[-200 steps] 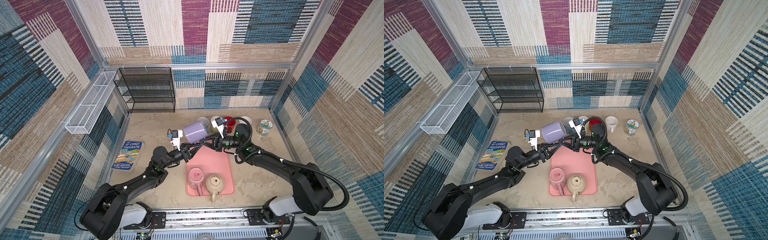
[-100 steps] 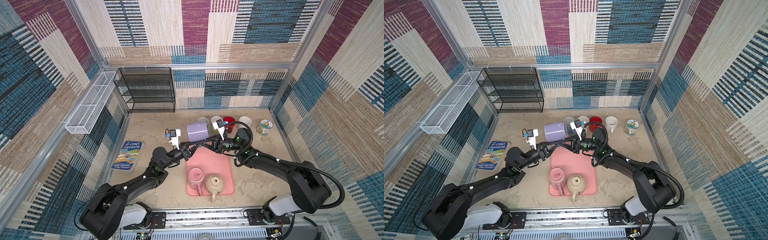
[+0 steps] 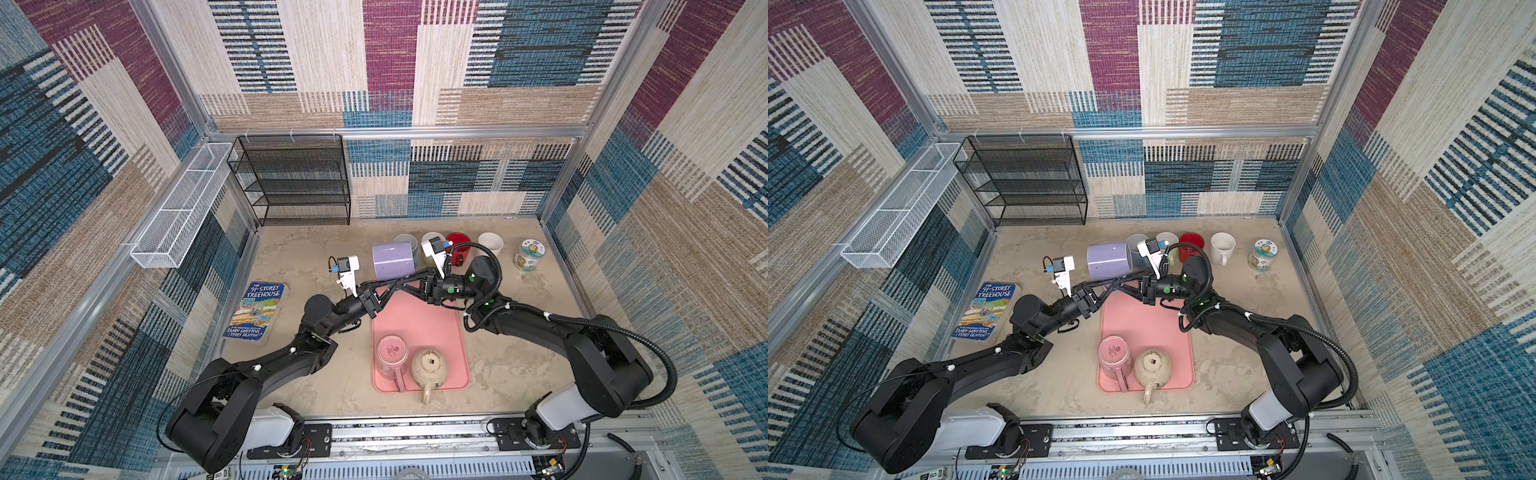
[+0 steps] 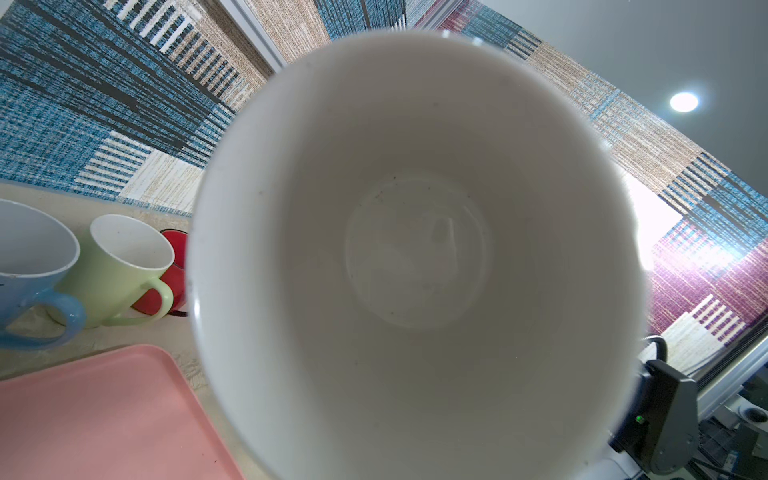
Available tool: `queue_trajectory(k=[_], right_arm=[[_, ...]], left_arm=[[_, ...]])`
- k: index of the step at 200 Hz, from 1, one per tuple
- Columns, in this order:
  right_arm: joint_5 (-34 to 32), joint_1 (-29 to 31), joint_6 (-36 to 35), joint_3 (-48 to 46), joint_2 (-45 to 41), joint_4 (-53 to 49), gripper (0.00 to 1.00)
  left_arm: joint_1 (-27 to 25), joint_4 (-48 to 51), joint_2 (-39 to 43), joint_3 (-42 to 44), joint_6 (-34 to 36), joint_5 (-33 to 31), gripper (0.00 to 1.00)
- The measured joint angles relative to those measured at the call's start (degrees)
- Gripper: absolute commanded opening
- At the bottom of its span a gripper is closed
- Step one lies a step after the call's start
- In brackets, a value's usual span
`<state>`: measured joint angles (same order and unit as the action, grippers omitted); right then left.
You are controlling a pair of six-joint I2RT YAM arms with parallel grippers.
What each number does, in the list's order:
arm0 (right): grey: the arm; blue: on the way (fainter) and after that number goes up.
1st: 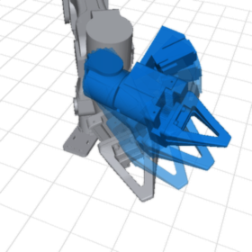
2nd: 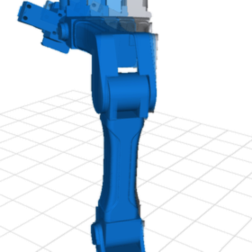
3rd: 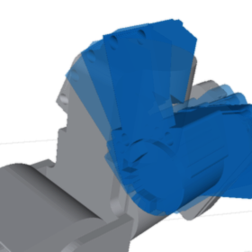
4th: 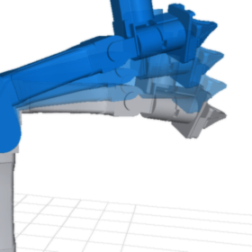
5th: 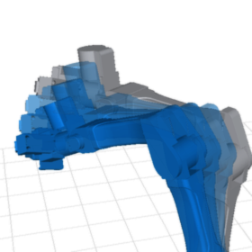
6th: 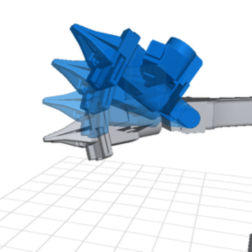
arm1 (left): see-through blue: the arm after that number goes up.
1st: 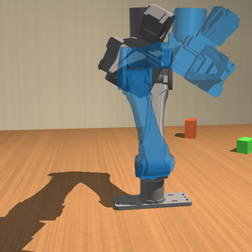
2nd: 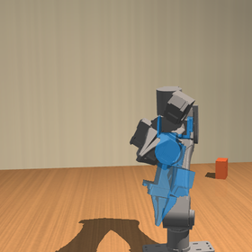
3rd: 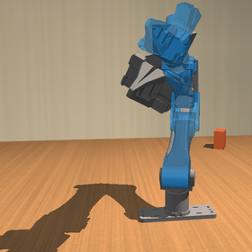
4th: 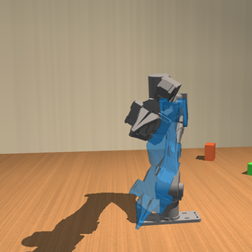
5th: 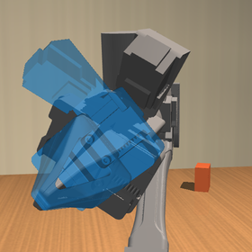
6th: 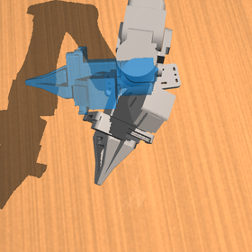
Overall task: Turn the mug right side up
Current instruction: 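Close the left gripper on the purple mug handle while the right releases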
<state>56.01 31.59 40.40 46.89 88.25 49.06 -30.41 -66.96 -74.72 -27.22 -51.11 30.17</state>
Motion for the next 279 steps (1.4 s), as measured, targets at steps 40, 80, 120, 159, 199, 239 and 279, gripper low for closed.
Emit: queue_trajectory(k=[40, 80, 120, 159, 199, 239, 279], right_arm=[[1.11, 0.22, -1.18, 1.27, 0.76, -2.12, 0.10], [2.40, 0.11, -3.10, 2.23, 2.54, -5.62, 0.20], [3.48, -0.24, -3.78, 2.29, 3.91, -8.33, 0.21], [3.65, -0.98, -4.50, 3.15, 4.37, -11.04, 0.30], [4.11, -1.09, -4.94, 4.11, 5.07, -12.52, 0.32], [4.15, -1.20, -6.14, 4.74, 5.64, -14.43, 0.38], [0.33, -1.64, -10.12, 5.66, 4.37, -21.51, 0.47]], left_arm=[[0.00, 1.55, 1.86, 1.22, 0.59, -1.36, 0.00], [0.02, 3.74, 2.56, 3.08, 1.77, -3.39, 0.00], [0.44, 2.89, 1.60, 5.05, 1.81, -3.78, 0.00], [1.88, -0.74, 0.35, 5.68, 1.62, -4.50, 0.00], [2.08, -3.56, -1.22, 5.70, 1.57, -4.37, 0.00], [2.84, -3.13, -1.40, 5.70, 1.40, -4.74, 0.00], [3.30, 10.01, 4.09, 3.61, 3.98, -7.58, 0.00]])
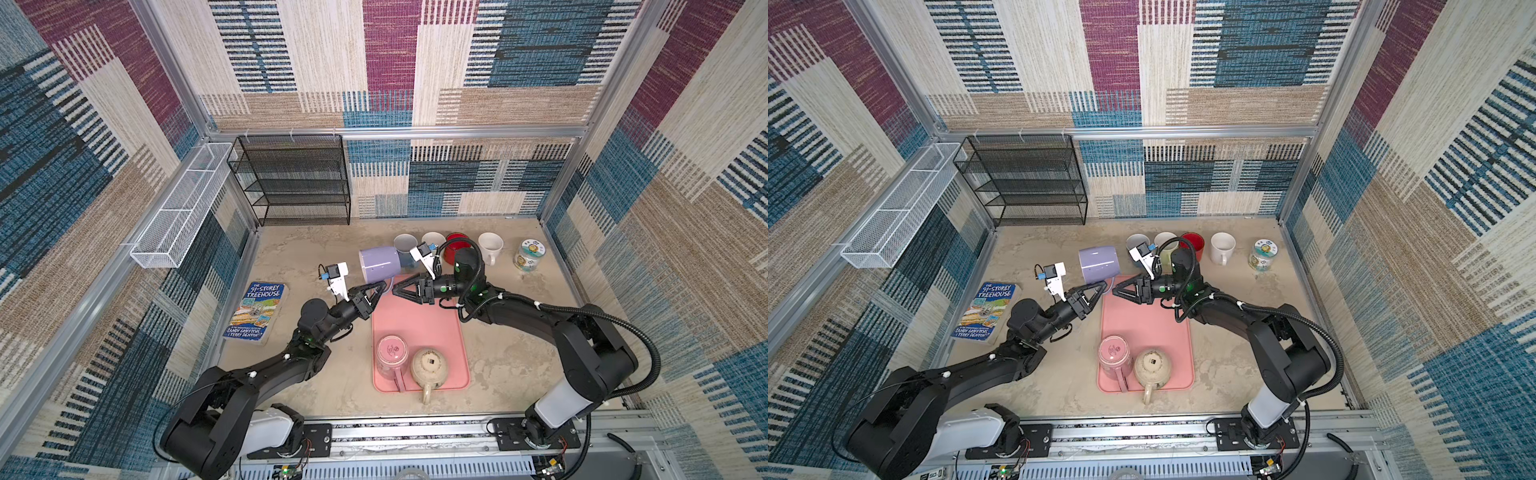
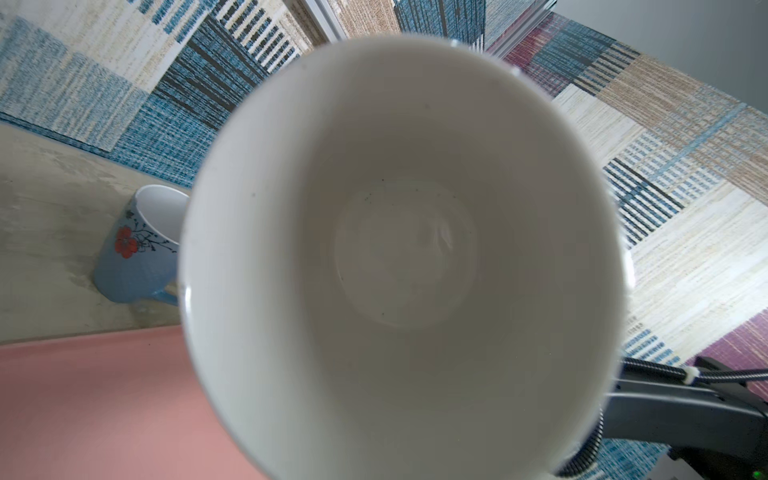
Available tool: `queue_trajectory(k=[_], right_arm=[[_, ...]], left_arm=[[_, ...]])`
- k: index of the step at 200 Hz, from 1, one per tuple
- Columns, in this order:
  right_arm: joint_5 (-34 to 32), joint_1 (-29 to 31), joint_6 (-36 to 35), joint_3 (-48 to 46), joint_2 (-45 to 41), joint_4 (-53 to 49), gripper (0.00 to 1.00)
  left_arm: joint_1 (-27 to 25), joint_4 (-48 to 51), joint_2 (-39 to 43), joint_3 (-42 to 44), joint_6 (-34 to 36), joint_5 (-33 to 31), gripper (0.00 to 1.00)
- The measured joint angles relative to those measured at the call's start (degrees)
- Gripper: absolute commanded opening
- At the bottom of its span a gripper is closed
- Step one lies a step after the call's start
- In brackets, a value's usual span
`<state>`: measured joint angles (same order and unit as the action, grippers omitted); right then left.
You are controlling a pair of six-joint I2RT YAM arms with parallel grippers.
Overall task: Turn the mug right side up
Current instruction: 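Close the left gripper on the purple mug handle while the right releases, then carry the purple mug upright to the mug row with the left while the right withdraws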
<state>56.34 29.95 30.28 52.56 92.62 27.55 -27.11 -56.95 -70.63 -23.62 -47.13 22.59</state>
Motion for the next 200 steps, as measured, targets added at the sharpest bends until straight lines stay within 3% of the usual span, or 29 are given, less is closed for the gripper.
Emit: queue_trajectory(k=[41, 76, 133, 200], right_arm=[[-7.85, -0.09, -4.94, 0.68, -3.48, -9.09, 0.55], [-16.33, -0.15, -8.09, 0.66, -7.17, -17.62, 0.58], [-24.87, -0.17, -11.50, -2.71, -14.14, -24.70, 0.63], [-28.46, -0.20, -12.74, -7.06, -17.27, -25.70, 0.85]], left_arm=[[0.11, 20.81, 6.58, -5.27, 6.08, -6.01, 0.00], [0.11, 38.80, 7.02, -12.17, 10.58, -11.13, 0.00], [0.26, 63.34, 0.15, -26.38, 17.66, -17.44, 0.00], [1.75, 80.43, -9.57, -40.46, 25.44, -22.25, 0.00]])
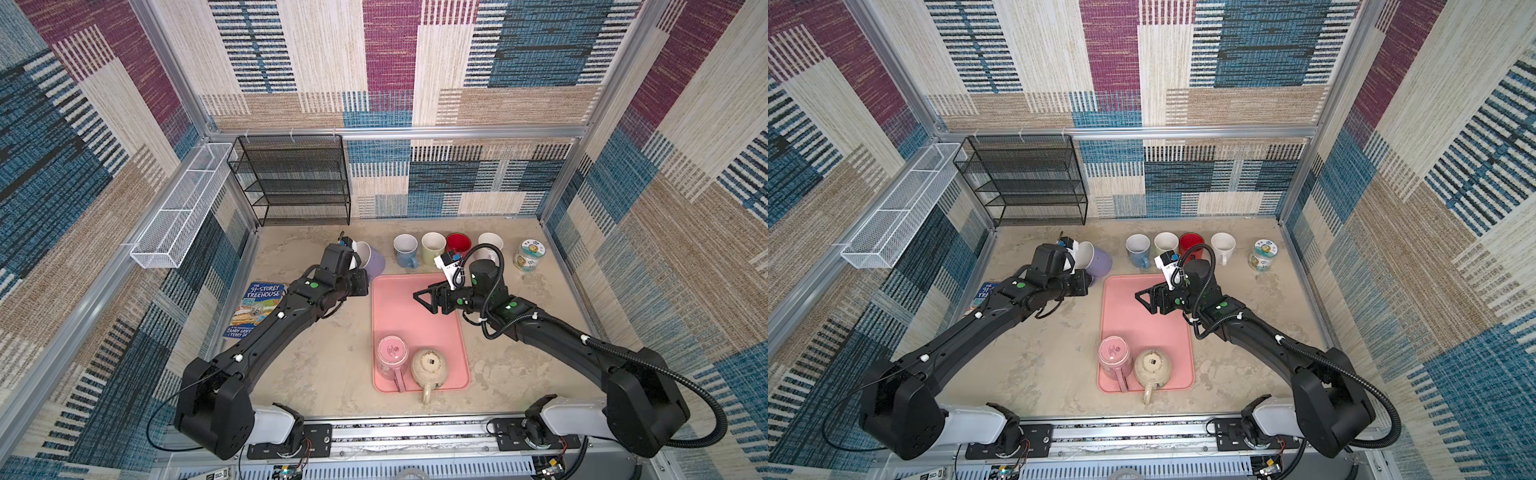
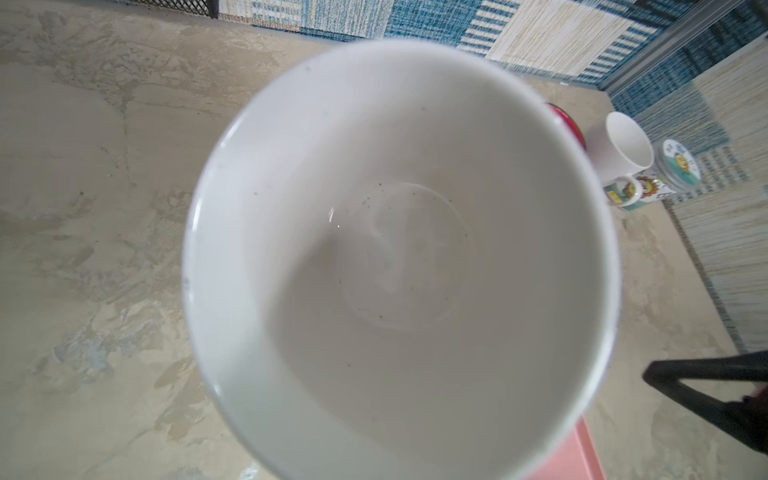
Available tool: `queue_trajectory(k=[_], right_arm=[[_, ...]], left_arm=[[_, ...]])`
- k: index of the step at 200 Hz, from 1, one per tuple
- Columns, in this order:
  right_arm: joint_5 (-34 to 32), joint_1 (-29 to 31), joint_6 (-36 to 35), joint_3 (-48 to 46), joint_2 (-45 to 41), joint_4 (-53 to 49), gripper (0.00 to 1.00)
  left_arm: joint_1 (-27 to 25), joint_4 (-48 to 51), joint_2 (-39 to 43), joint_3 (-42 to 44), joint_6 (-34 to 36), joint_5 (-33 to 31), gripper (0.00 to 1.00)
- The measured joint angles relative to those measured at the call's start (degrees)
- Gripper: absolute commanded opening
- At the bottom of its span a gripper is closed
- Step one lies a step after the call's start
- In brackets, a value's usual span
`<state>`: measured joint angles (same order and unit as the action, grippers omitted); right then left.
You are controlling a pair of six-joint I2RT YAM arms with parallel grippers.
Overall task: Turn the mug right side up
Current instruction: 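Carry the purple mug upright to the mug row with the left while the right withdraws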
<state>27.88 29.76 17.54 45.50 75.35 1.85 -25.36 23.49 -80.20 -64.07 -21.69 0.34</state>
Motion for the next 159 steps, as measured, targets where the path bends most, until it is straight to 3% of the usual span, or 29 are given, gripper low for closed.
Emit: queue_trajectory(k=[82, 159], right_arm=[[-2.99, 0.00, 0.44, -1.70, 0.33, 1.46, 0.92], [-5.99, 0.00, 0.20, -1.95, -1.68, 1.36, 0.92]], left_arm=[[1.86, 6.47, -14.49, -12.35, 4.98, -2.03, 0.00], [2.10, 17.29, -34.01, -38.36, 11.43, -5.70, 0.00]])
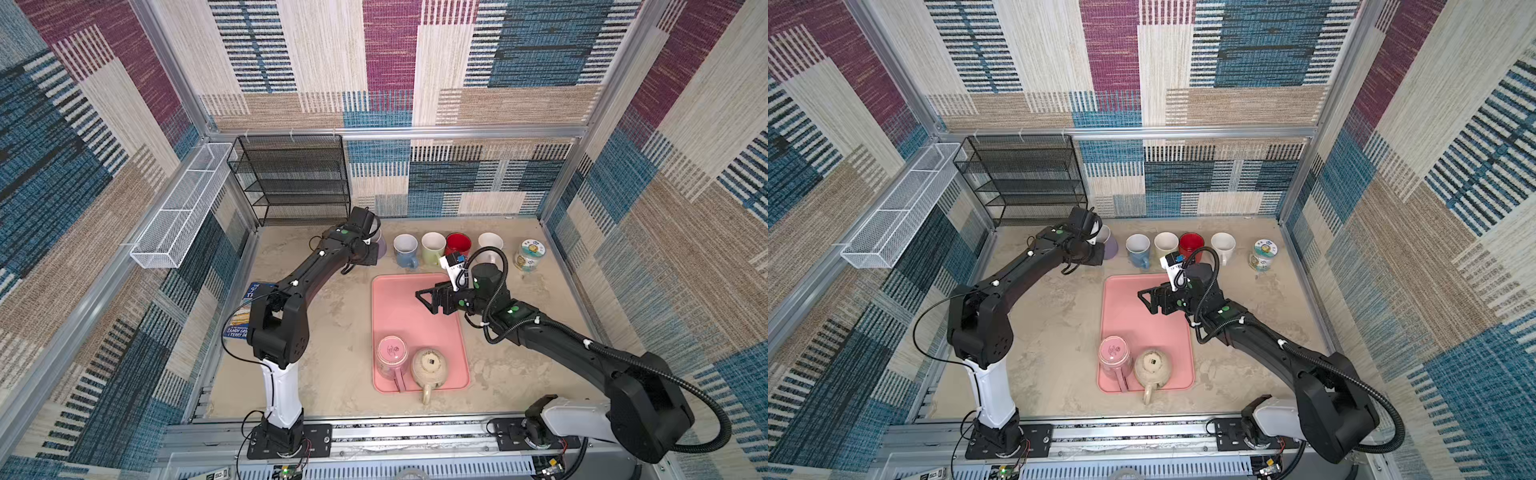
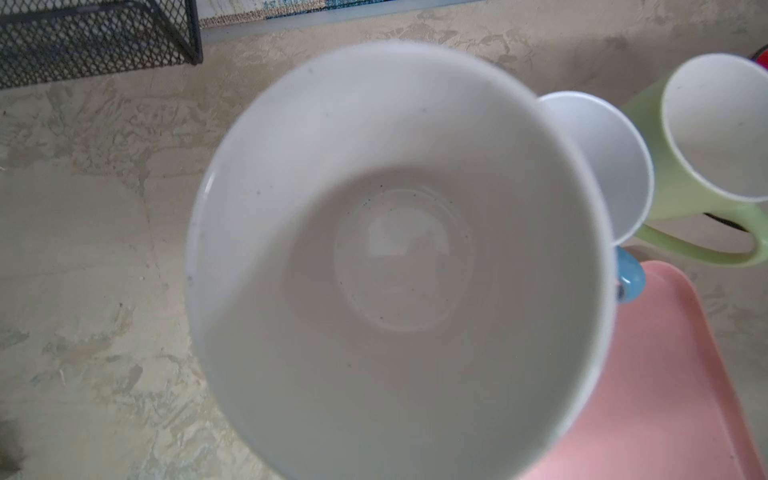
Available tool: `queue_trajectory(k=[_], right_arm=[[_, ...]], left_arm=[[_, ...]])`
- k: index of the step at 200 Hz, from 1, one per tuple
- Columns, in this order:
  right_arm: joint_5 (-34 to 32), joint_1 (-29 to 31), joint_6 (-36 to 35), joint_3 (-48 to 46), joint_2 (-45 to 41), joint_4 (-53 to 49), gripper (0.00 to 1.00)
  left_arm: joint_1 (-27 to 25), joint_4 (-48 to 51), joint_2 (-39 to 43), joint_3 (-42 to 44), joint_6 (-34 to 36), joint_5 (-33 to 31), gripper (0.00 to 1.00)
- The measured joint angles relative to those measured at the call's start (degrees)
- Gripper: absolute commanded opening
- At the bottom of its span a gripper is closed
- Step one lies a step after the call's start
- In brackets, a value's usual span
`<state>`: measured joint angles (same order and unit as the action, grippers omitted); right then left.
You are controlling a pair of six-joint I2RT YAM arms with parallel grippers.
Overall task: Turn the mug right side up
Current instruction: 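Carry the purple mug upright to the mug row with the left while the right withdraws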
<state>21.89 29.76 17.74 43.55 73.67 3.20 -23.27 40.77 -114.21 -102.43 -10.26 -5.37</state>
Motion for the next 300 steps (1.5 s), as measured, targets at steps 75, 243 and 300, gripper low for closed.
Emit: queue_trajectory(k=[75, 243, 300], right_arm=[[-1.14, 0.00, 0.02, 0.22, 0.79, -0.66, 0.92], [-4.26, 0.00, 0.02, -1.62, -0.76, 0.17, 0.93], [-4.44, 0.00, 0.02, -1.84, 0.26, 0.57, 0.93]], left_arm=[[0.50, 9.35, -9.18, -10.38, 1.84, -1.64, 0.00], [-1.53, 6.21, -13.57, -8.07, -4.20, -0.02, 0.00], [-2.34, 3.89, -13.84, -7.26, -4.74, -0.44, 0.06]])
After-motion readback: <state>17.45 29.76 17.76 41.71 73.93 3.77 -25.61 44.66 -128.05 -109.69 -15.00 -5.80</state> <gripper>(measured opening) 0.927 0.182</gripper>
